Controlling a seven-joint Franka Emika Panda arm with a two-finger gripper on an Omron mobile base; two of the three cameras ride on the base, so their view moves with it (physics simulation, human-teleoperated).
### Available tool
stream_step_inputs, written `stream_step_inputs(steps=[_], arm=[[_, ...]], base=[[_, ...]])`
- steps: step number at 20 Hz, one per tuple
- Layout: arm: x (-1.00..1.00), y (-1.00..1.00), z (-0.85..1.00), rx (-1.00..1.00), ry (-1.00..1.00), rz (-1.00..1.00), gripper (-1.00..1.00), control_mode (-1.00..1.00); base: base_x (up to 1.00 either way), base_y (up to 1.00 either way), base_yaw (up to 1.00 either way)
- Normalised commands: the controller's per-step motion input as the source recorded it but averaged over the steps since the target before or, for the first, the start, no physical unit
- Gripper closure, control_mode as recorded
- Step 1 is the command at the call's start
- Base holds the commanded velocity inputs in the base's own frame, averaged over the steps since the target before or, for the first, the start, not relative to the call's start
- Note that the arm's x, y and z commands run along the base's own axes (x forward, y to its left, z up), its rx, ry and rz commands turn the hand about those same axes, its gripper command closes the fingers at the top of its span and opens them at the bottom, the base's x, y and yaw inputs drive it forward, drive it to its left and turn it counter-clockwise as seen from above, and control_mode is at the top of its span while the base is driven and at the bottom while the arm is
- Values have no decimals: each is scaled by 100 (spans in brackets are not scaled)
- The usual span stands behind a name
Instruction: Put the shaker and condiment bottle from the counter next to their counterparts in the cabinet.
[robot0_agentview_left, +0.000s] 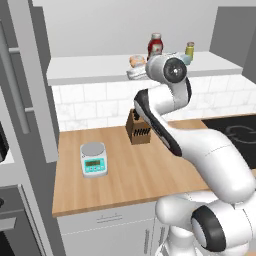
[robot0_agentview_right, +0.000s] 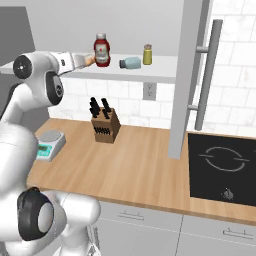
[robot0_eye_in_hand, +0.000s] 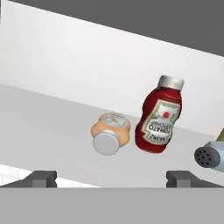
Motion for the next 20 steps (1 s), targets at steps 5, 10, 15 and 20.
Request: stream_step_inputs(steps=[5, 10, 15, 20], arm=[[-99, -5, 0, 4, 0, 0, -100, -100], [-92, -7, -1, 1, 0, 0, -100, -100], [-82, -4, -9, 1, 3, 0, -100, -100], [-66, 0, -8, 5, 12, 0, -100, -100]], base=[[0, 0, 0], [0, 0, 0], [0, 0, 0], [0, 0, 0]])
